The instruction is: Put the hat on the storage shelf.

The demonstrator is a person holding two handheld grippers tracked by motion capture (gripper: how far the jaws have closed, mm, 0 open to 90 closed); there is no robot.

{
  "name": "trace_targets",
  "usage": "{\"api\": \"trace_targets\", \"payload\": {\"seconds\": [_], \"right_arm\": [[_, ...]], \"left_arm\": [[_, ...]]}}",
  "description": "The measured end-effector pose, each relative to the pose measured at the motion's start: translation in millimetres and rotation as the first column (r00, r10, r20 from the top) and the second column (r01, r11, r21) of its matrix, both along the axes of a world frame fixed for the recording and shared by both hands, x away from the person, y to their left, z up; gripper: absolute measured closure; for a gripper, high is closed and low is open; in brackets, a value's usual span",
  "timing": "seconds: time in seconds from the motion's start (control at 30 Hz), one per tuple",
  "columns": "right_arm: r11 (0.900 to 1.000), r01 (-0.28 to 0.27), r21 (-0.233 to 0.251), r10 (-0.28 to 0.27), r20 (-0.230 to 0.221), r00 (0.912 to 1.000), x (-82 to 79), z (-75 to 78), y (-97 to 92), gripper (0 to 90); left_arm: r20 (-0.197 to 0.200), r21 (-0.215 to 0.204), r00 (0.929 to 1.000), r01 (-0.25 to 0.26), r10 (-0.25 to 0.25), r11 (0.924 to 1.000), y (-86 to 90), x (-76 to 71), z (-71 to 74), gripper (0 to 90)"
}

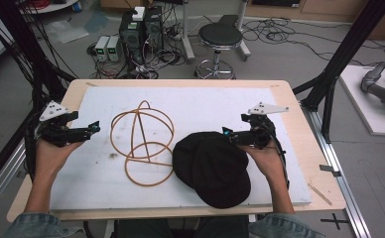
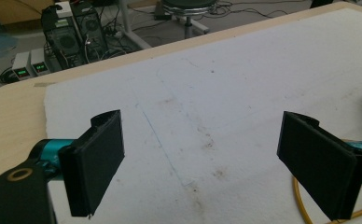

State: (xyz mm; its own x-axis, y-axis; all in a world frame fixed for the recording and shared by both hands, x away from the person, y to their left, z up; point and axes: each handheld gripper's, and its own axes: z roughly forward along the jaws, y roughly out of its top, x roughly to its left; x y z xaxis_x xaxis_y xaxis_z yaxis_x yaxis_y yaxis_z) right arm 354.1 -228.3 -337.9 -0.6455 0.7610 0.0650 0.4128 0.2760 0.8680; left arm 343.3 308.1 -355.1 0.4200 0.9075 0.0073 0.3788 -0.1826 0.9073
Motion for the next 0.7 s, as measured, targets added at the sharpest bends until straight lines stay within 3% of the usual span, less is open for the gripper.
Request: {"api": "trace_targets", "payload": {"seconds": [0.43, 0.7], "right_arm": [[0.9927, -0.108, -0.053, 0.105, -0.055, 0.9929, 0.9, -18.6, 34.0, 11.8], [0.9782, -0.172, -0.116, 0.163, -0.088, 0.9828, 0.1, -28.7, 54.8, 11.8]], "left_arm": [[0.001, -0.005, 1.0, -0.002, 0.002, 1.0, -0.1, 1.8, -0.3, 15.1], [-0.008, -0.003, 0.9999, -0.007, 0.007, 1.0, -0.6, 2.7, -1.8, 15.3]]}}
